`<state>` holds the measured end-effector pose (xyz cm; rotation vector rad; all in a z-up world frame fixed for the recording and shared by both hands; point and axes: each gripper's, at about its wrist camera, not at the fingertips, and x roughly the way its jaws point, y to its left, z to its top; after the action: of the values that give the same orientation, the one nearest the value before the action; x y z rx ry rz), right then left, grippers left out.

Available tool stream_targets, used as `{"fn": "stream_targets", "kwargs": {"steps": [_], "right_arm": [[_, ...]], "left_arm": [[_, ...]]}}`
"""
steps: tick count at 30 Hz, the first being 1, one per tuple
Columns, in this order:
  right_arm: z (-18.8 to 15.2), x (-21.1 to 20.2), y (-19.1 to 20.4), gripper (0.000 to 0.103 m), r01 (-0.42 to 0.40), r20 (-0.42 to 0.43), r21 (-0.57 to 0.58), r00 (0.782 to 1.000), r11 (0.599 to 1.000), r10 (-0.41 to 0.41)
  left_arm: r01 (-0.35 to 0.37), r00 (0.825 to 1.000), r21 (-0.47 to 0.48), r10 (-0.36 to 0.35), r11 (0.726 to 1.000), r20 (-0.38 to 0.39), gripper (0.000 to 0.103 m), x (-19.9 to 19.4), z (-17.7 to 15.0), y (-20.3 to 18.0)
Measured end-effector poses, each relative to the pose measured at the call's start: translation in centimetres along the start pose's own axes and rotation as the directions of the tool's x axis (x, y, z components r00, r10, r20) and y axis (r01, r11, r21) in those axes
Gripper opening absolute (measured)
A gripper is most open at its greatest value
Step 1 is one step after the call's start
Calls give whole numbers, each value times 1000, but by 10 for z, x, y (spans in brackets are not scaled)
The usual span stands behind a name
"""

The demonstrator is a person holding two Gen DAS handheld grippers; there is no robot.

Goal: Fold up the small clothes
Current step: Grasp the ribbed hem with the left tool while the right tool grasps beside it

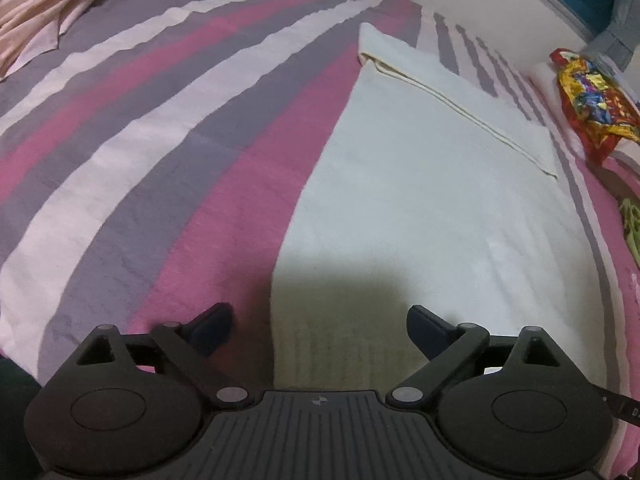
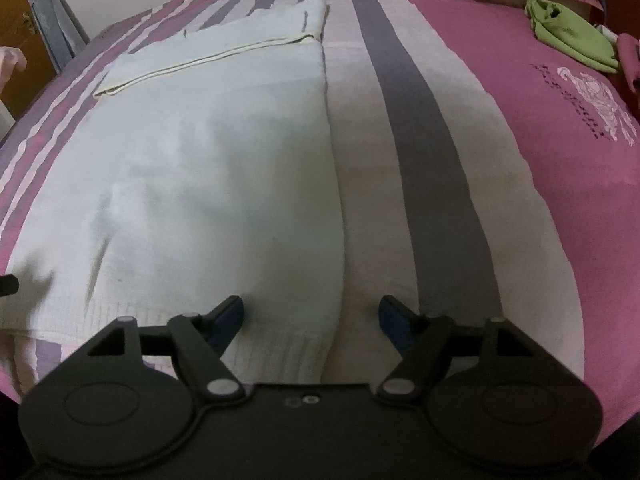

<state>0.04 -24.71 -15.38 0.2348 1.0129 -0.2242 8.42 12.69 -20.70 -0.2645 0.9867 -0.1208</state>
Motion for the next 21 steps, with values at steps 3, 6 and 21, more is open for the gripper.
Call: {"fn": "stream_targets", "kwargs": {"steps": [3, 6, 21], "right_arm": [[0, -1, -1, 72, 3, 3, 10, 1000, 1000, -3], [-1, -1, -4, 70, 10, 4, 24, 1000, 1000, -10], [8, 9, -7, 50, -101, -64, 84, 992, 991, 107]], "left_arm": [[4, 1000, -1, -4, 1000, -1, 56, 1, 0, 1], [38, 999, -40, -39, 998, -24, 23, -2, 3, 7], [73, 993, -2, -73, 997, -92, 9, 13, 3, -8]]}}
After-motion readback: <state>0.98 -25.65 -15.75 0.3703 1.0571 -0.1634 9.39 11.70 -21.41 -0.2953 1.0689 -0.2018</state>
